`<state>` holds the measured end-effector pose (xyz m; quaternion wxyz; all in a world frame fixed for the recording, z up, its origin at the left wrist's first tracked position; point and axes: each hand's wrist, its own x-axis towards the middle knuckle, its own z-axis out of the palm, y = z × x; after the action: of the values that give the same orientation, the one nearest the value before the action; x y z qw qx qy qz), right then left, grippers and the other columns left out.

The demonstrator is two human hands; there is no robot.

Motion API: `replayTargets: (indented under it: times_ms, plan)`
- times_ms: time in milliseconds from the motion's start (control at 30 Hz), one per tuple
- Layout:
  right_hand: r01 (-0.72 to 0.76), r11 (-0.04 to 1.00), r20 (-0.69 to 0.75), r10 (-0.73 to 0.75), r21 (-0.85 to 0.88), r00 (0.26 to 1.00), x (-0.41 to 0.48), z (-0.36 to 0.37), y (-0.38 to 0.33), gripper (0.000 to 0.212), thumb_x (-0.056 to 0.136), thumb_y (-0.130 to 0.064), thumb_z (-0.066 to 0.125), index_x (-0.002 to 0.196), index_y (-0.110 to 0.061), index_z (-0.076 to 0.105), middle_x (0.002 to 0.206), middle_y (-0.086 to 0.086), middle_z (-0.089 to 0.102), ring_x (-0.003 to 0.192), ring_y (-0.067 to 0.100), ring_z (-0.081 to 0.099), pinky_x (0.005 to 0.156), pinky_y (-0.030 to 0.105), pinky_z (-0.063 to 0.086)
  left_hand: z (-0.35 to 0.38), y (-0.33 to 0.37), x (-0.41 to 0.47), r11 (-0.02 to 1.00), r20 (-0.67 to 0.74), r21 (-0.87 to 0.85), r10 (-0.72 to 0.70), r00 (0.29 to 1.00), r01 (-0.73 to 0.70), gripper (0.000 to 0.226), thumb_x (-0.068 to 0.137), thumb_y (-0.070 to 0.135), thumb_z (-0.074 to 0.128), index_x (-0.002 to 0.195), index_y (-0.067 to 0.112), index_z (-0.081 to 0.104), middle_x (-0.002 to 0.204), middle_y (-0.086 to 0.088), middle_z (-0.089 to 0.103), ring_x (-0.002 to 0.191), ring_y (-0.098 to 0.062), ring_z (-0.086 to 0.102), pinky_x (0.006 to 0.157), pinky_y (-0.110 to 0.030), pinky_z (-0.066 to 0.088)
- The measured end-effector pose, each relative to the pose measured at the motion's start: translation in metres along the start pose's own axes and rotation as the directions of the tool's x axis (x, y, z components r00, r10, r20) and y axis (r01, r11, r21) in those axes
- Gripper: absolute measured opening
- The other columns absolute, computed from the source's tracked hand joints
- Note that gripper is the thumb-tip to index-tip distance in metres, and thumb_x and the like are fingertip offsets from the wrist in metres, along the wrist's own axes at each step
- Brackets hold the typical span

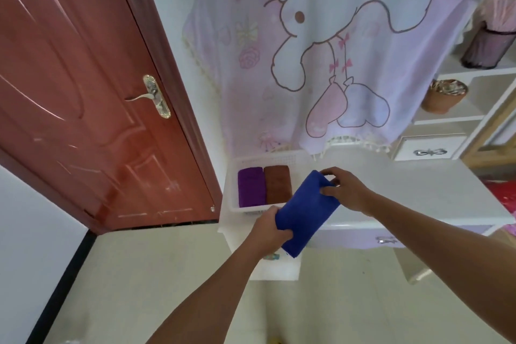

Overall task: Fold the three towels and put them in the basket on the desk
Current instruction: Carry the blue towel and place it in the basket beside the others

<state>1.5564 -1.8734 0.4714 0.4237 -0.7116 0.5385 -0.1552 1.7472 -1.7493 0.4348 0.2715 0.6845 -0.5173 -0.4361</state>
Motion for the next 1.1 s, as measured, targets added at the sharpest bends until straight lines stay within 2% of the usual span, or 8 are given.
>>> replayTargets:
  times_ms: [233,433,567,700,867,933,1000,1100]
  plan:
    - [-0.016,0.991,-0.041,0.011,-0.134,0.999,0.109,-0.017,0.003,0.037,0.088,-0.019,0.061,0.125,-0.019,0.057,0.108,0.004,0.062,0.096,0.022,0.058,0.08,0.033,0.048,-0.003,0.009,0.09,0.992,0.035,-0.091,-0.082,0.996,0.085,0.04,0.081,0.013,0.062,0.119,0.015,0.049,0.106,0.001,0.058,0.095,-0.017,0.06,0.078,-0.026,0.053]
    - [0.128,0.936,0.125,-0.091,-0.327,0.988,0.204,-0.005,0.011,0.033,0.09,-0.022,0.059,0.123,-0.02,0.058,0.117,0.003,0.065,0.1,0.022,0.06,0.082,0.033,0.047,0.006,-0.001,0.156,0.966,-0.027,-0.097,-0.242,0.97,0.239,0.039,0.077,0.016,0.066,0.112,0.01,0.051,0.106,-0.005,0.06,0.095,-0.025,0.062,0.081,-0.037,0.053]
    - [0.227,0.867,0.292,-0.099,-0.445,0.951,0.262,0.006,0.026,0.034,0.09,-0.026,0.054,0.125,-0.024,0.055,0.12,0.004,0.065,0.102,0.026,0.06,0.082,0.034,0.048,0.021,-0.004,0.196,0.926,-0.062,-0.096,-0.371,0.927,0.365,0.04,0.077,0.016,0.065,0.114,0.009,0.051,0.11,-0.008,0.062,0.097,-0.025,0.062,0.08,-0.035,0.053]
    - [0.315,0.726,0.418,-0.043,-0.612,0.908,0.301,0.02,0.042,0.033,0.093,-0.03,0.048,0.125,-0.025,0.05,0.115,0.008,0.064,0.098,0.03,0.061,0.081,0.038,0.05,0.043,-0.009,0.226,0.884,-0.089,-0.045,-0.467,0.88,0.464,0.037,0.081,0.023,0.064,0.114,0.011,0.052,0.104,-0.002,0.06,0.094,-0.021,0.06,0.08,-0.033,0.052]
    - [0.516,0.421,0.51,-0.135,-0.747,0.849,0.314,0.039,0.047,0.024,0.095,-0.032,0.047,0.115,-0.018,0.05,0.106,0.005,0.062,0.088,0.025,0.062,0.071,0.036,0.047,0.062,-0.015,0.243,0.817,-0.134,0.193,-0.527,0.839,0.544,0.035,0.086,0.035,0.062,0.113,0.015,0.052,0.109,-0.003,0.062,0.1,-0.025,0.061,0.084,-0.037,0.05]
    - [0.571,0.342,0.532,-0.209,-0.747,0.821,0.313,0.044,0.048,0.024,0.094,-0.027,0.05,0.115,-0.017,0.05,0.107,0.005,0.06,0.09,0.025,0.061,0.068,0.036,0.046,0.063,-0.015,0.246,0.794,-0.186,0.284,-0.504,0.843,0.537,0.036,0.085,0.037,0.063,0.111,0.016,0.051,0.109,-0.002,0.06,0.101,-0.024,0.059,0.083,-0.037,0.05]
    - [0.62,0.261,0.532,-0.337,-0.74,0.777,0.311,0.044,0.054,0.029,0.089,-0.024,0.06,0.116,-0.017,0.054,0.108,0.005,0.059,0.094,0.024,0.059,0.067,0.034,0.046,0.062,-0.014,0.244,0.794,-0.258,0.37,-0.41,0.875,0.482,0.035,0.085,0.036,0.063,0.111,0.018,0.049,0.109,-0.001,0.054,0.101,-0.021,0.055,0.081,-0.033,0.047]
    - [0.726,0.184,0.561,-0.521,-0.663,0.644,0.306,0.035,0.059,0.032,0.069,-0.013,0.074,0.1,-0.015,0.066,0.095,0.008,0.062,0.083,0.026,0.058,0.06,0.035,0.048,0.059,-0.016,0.234,0.841,-0.284,0.486,-0.108,0.953,0.24,0.022,0.089,0.023,0.056,0.11,0.017,0.055,0.105,-0.002,0.052,0.096,-0.022,0.053,0.074,-0.03,0.041]
